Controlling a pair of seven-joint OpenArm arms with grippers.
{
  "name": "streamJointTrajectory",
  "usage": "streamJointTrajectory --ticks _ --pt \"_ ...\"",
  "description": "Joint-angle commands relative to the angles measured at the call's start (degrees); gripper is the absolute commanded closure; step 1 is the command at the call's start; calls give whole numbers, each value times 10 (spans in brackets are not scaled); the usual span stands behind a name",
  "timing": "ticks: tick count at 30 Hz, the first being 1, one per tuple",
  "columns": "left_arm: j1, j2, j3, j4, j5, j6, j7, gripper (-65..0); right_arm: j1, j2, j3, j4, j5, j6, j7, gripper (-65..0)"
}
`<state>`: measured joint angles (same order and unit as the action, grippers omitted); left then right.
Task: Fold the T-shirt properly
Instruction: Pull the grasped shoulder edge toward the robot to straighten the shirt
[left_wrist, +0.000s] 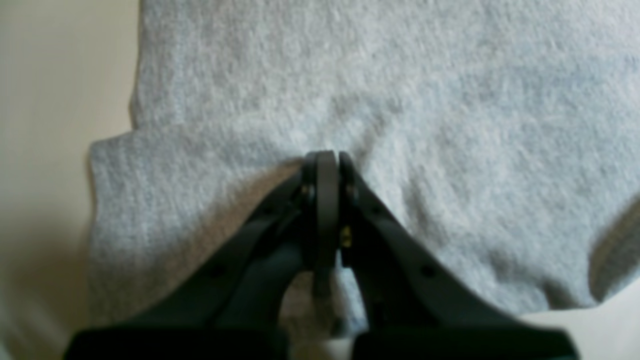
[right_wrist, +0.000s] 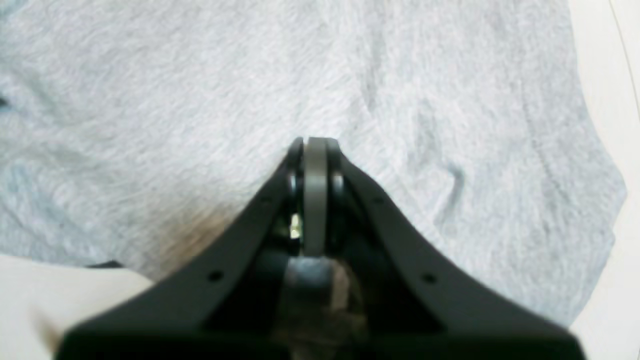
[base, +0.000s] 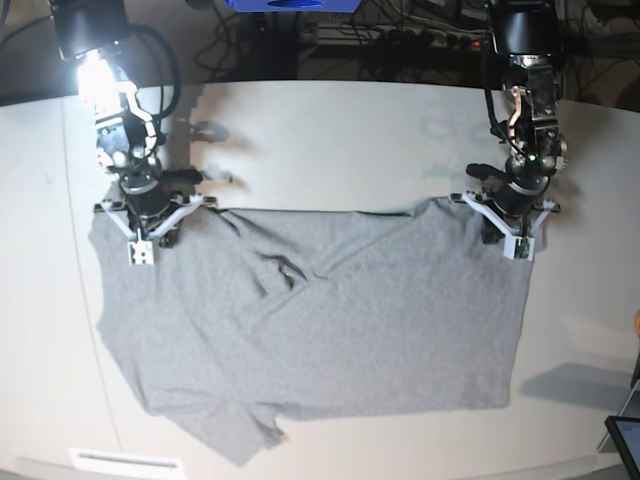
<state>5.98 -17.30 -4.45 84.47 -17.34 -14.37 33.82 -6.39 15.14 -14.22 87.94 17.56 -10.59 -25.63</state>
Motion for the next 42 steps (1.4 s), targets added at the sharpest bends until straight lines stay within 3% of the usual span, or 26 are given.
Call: streamJointTrajectory --ticks 1,6,15,24,31,42 --pt "7 -11 -1 9 4 -3 16 0 -7 10 2 7 3 -1 -34 0" --pt "28 -16 -1 29 8 -3 16 0 -30 19 2 27 3 -2 -34 0" --pt "76 20 -1 105 136 -3 16 0 -65 28 12 48 3 -2 -34 0" --pt "87 22 4 108 138 -3 16 0 -129 27 90 107 3 -18 -34 0" --pt "130 39 6 161 144 -3 17 0 -149 26 92 107 3 -18 -34 0" --pt "154 35 0 176 144 -3 17 0 -180 24 93 124 3 -18 -34 0"
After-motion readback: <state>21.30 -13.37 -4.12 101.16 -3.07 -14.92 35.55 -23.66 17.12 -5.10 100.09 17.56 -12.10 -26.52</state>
